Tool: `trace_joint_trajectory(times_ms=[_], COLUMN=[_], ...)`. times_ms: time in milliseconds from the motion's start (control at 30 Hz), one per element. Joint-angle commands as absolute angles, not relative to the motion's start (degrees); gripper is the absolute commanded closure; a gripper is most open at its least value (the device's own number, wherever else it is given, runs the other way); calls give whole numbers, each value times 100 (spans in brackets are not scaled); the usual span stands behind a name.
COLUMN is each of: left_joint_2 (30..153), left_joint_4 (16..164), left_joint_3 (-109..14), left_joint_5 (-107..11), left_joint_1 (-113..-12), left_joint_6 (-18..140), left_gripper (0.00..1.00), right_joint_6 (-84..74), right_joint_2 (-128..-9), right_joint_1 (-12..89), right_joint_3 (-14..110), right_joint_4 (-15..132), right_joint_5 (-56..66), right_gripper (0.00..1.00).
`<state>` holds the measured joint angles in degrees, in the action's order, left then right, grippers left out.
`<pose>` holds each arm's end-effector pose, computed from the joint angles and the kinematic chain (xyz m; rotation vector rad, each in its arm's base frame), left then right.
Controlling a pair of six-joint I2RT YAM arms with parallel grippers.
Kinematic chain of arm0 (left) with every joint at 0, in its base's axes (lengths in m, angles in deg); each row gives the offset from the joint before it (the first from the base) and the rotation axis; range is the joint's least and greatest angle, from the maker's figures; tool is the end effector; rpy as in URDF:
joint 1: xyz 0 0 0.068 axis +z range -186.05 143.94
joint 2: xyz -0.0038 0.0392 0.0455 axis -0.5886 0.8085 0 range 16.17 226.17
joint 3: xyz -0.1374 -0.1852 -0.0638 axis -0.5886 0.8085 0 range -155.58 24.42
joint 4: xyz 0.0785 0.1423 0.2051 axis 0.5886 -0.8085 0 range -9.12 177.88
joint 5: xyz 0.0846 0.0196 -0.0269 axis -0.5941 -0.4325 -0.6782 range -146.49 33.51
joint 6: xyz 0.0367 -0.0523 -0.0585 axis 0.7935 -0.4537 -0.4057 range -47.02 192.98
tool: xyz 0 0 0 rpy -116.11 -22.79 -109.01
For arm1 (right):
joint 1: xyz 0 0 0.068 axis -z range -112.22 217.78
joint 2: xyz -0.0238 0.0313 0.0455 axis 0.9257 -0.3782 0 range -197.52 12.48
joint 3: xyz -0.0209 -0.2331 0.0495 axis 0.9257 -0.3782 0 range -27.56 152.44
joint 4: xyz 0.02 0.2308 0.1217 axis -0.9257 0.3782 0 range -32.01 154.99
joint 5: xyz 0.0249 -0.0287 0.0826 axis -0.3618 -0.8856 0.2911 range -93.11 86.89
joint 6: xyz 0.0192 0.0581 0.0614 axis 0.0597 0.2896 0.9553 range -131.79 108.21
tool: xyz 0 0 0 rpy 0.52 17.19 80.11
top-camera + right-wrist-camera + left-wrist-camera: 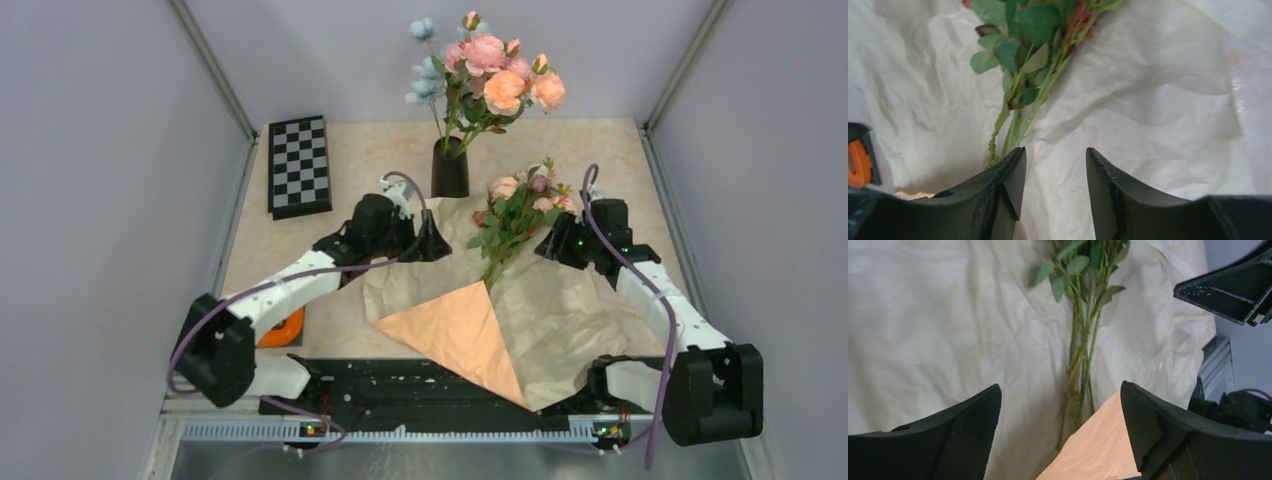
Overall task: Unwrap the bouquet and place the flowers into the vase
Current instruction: Unfold the wrapping paper at the center of the board.
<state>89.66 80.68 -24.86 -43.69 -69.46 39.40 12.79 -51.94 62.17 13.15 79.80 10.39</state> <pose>0.2661 -0.1959 0.2098 0.1377 2.2432 -0.9041 0.2707 0.0445 0.1704 0.2808 2.3850 0.5296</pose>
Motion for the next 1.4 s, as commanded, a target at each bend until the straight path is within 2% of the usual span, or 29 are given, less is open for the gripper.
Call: trace_joint_trajectory(times_ms=[0,167,467,967,1367], left_joint_2=[9843,10722,11371,11161,10829], left_joint_4=[9375,9878,10115,10318,10102], left_joint_3=[-2842,-3018,-3005,-2272,-1638], left_joint_5=[-3319,-3401,-4084,-4028,-4530], left_joint_1=[-7299,-7434,-7256,-6316,-5574], left_joint_6=[3494,3493,3779,4090,4172], left_gripper=[8,8,5,3,3], right_joint_6=[1704,1888,2129,2076,1923], right_joint_2=[-5257,-5525,-5852,-6481,-6528], right_joint_1=[5663,5323,5189,5186,5186], right_joint_3=[1132,921,571,400,355], right_joint_4=[7362,7039,6650,6375,6364], right_joint_5=[1441,1455,1249,872,992], right_gripper=[51,53,57,57,56])
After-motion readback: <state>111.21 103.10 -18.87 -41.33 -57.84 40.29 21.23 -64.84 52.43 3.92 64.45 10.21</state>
